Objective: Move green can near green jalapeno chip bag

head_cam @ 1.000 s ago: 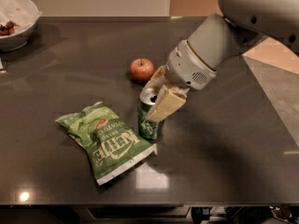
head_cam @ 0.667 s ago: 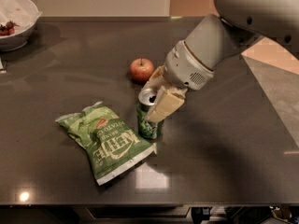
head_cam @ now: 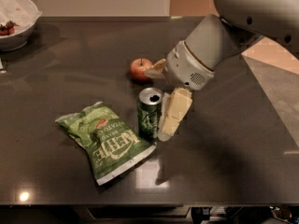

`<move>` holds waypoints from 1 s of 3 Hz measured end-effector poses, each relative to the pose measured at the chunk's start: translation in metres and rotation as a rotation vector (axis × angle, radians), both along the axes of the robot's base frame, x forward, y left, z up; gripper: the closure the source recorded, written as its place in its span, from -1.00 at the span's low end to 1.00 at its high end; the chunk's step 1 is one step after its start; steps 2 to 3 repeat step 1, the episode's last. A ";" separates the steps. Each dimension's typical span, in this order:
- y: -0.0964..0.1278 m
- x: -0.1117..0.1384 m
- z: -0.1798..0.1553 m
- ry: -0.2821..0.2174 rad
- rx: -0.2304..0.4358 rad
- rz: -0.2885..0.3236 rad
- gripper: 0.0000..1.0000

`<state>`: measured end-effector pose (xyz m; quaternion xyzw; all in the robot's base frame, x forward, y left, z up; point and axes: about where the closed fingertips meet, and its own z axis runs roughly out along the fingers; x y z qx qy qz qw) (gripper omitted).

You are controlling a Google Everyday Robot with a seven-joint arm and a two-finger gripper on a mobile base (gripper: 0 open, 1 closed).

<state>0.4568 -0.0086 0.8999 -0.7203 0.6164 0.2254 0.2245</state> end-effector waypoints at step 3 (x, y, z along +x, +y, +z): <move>0.000 0.000 0.000 0.000 0.000 0.000 -1.00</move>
Offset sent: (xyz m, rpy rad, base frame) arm 0.0000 0.0000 0.0000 0.0000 0.0000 0.0000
